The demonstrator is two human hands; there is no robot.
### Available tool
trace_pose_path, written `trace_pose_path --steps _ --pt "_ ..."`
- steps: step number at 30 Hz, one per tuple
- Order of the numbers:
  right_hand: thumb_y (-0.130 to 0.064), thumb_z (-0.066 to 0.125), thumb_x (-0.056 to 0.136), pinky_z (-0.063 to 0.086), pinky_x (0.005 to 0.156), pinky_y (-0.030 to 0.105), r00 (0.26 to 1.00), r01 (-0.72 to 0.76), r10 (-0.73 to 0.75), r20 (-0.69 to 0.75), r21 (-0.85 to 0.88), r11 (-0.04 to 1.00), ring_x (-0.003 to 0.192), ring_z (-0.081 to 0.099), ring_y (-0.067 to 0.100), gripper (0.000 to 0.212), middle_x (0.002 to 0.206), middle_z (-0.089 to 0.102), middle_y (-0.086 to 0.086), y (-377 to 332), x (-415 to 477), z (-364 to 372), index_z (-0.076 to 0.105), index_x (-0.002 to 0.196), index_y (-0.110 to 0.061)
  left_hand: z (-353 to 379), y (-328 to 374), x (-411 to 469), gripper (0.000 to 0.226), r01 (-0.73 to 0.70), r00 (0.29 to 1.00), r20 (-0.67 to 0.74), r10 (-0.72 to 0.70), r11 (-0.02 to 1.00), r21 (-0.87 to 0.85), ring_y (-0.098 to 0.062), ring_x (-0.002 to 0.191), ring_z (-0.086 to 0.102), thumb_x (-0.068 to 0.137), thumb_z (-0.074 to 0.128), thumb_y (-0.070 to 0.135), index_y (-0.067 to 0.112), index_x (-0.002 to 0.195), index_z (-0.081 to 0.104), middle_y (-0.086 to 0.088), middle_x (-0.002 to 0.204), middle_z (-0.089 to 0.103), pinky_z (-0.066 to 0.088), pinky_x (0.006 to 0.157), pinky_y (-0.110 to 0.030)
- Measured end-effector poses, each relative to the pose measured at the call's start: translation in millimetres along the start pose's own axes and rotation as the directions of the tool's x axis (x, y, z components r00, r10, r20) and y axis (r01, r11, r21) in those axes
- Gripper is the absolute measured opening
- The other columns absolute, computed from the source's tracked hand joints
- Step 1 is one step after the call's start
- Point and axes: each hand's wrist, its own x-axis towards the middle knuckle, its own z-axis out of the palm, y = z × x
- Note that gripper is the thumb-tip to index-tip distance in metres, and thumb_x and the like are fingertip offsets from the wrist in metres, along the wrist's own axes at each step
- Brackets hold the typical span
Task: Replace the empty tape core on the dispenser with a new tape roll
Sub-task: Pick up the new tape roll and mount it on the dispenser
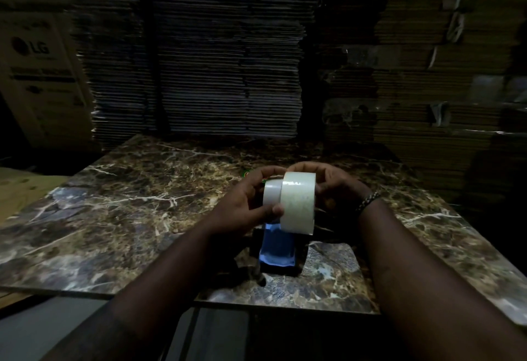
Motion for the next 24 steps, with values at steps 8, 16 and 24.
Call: trace_pose_path --steps 8,16,24 --pt "-0.041 0.087 0.070 0.054 0.093 0.045 0.997 0.048 -0.045 -0.060 0.063 0.997 0.116 0.063 0.033 0.081 0.129 0.061 0.019 7.4 3.2 -3.6 0.056 0.135 -0.004 5.1 1.6 1.4 0.093 -0.059 0.998 0.042 0.055 0.991 0.120 -0.016 0.111 0.071 0.066 0.091 -0.002 0.025 0.145 0.051 0.018 0.122 0.072 0.062 0.087 -0.037" --pt "-0.020 0.052 0.100 0.058 0.078 0.036 0.929 -0.015 -0.032 -0.368 -0.124 0.992 0.098 0.071 0.025 0.029 0.109 0.073 0.014 14.6 17.6 2.1 0.067 0.119 -0.003 4.6 -0.3 1.2 0.085 -0.046 0.997 0.057 0.045 0.998 0.030 -0.023 0.111 0.071 0.069 0.085 -0.006 0.015 0.144 0.051 -0.011 0.133 0.064 0.061 0.081 -0.035" --pt "-0.019 0.048 0.103 0.054 0.079 0.027 0.909 -0.088 -0.074 -0.411 -0.363 0.928 0.089 0.070 0.010 0.024 0.096 0.074 0.000 14.1 35.4 12.9 0.071 0.102 -0.015 5.0 -0.9 2.5 0.081 -0.054 0.995 0.081 0.054 0.999 0.004 -0.014 0.108 0.071 0.071 0.080 -0.014 0.019 0.139 0.052 -0.010 0.138 0.059 0.061 0.079 -0.030"
